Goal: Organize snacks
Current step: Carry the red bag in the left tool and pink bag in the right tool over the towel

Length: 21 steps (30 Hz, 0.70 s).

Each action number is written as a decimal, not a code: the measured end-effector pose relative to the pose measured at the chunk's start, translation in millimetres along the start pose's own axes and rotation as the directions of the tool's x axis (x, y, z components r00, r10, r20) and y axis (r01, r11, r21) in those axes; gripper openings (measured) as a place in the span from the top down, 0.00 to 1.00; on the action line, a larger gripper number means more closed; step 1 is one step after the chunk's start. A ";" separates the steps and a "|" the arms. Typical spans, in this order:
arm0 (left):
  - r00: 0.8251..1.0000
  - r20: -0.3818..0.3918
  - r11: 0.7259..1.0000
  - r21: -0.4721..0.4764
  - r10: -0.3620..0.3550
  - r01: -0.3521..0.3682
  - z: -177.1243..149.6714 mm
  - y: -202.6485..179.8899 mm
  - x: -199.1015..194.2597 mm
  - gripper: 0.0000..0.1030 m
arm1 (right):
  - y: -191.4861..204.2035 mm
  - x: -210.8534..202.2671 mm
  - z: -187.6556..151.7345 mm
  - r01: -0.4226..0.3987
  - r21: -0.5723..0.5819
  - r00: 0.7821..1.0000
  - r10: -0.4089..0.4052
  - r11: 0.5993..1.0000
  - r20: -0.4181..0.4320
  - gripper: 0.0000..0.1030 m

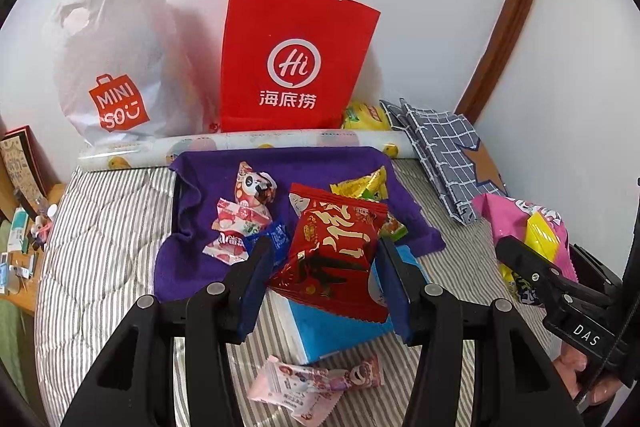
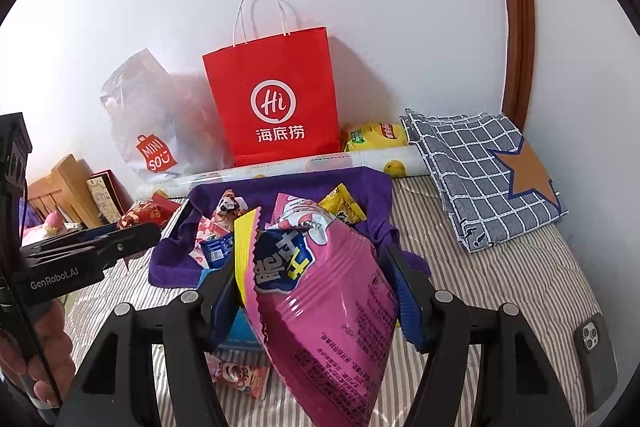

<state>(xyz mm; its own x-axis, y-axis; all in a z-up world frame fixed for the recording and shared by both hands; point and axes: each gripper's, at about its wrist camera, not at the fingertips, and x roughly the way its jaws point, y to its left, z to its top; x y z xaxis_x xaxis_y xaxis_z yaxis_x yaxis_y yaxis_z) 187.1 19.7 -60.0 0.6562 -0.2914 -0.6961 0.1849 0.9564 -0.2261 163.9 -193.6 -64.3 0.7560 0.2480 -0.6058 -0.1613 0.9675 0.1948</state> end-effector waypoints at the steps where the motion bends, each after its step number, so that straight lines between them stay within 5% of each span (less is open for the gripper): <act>1: 1.000 -0.001 1.000 -0.003 0.002 -0.002 2.0 2.0 2.3 0.49 | -0.5 2.3 1.0 0.000 0.000 1.000 0.000 1.000 0.000 0.38; 21: 0.997 -0.028 0.994 -0.085 0.068 -0.070 43.9 65.0 61.6 0.49 | -14.5 81.6 30.9 0.010 -0.015 1.000 -0.010 1.000 -0.020 0.38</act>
<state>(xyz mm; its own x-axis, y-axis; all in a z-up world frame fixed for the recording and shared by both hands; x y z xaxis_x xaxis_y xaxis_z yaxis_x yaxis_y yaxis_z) 271.6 64.7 -87.6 0.6467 -0.2264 -0.7284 0.0755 0.9692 -0.2343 247.5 -188.9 -92.7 0.7450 0.2392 -0.6227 -0.1634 0.9705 0.1772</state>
